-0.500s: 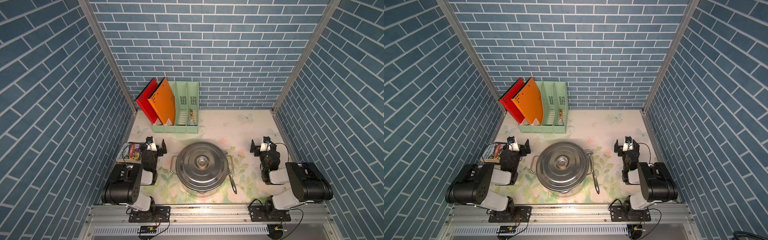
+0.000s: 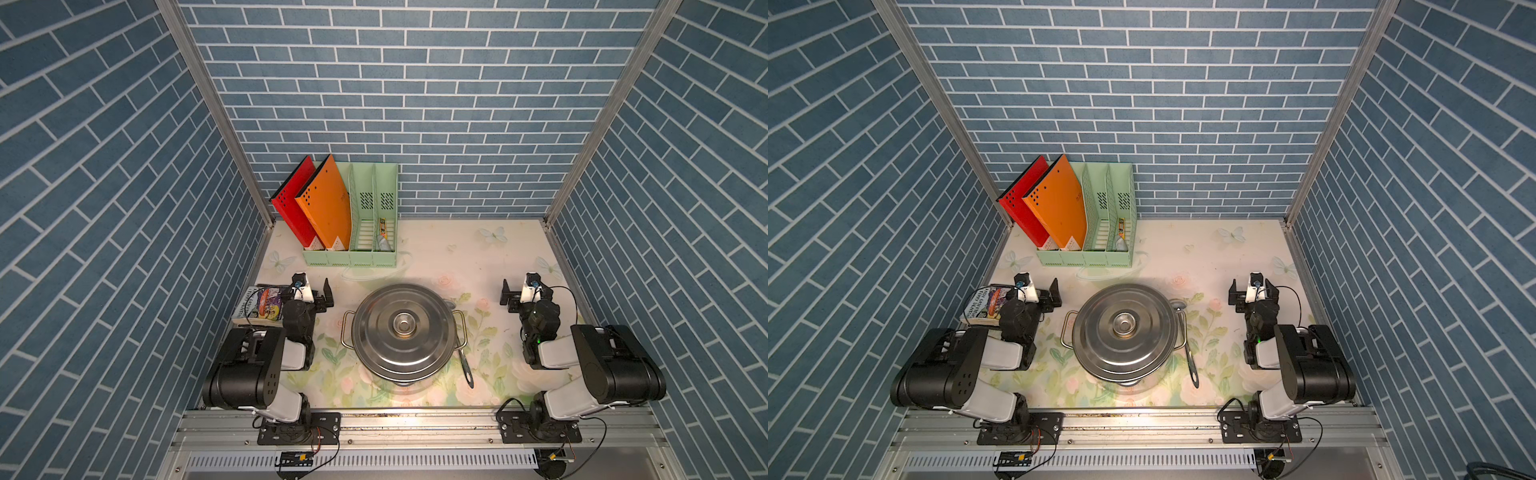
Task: Stir the soup with a spoon
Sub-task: Pick up the lid from the pan.
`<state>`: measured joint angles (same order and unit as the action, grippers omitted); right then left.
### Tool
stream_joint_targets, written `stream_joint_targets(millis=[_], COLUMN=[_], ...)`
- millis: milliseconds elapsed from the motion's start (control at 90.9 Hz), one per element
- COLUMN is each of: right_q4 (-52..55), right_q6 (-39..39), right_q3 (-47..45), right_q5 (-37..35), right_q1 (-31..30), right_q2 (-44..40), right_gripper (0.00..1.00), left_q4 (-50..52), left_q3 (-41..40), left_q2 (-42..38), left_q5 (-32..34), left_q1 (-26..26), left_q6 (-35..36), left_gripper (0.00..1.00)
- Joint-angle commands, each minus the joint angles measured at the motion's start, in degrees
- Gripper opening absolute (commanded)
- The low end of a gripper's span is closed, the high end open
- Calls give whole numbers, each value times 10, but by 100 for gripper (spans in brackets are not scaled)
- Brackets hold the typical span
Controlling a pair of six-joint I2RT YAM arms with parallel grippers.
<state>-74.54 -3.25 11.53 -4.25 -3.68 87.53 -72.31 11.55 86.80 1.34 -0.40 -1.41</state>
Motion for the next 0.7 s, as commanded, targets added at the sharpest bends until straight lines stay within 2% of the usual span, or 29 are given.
stream_joint_targets(millis=[0,132,264,330,429,517,616,693], right_q4=[1,5,12,44,144,268,388,495], right_q6=[10,12,-9,-1,9,33,60,85], right_q3=[5,7,1,-1,18,59,113,171], right_q5=[3,6,53,35,19,36,82,137], right_q1=[3,3,4,3,3,3,3,3], right_q2=[1,3,-23,-67,-152,-222,-278,-301], right_gripper=[100,100,100,100,100,98,90,80], left_q4=[-12,-13,72,144,255,388,518,583], left_q3=[4,4,23,44,81,127,174,206], left_q2=[1,-3,-72,-120,-198,-260,-317,-360], left_q5=[-1,3,91,149,228,266,249,203], left_q1=[-1,-1,3,3,3,3,3,3], left_q6=[3,0,-42,-65,-113,-185,-255,-283], left_gripper=[100,100,100,100,100,100,100,100])
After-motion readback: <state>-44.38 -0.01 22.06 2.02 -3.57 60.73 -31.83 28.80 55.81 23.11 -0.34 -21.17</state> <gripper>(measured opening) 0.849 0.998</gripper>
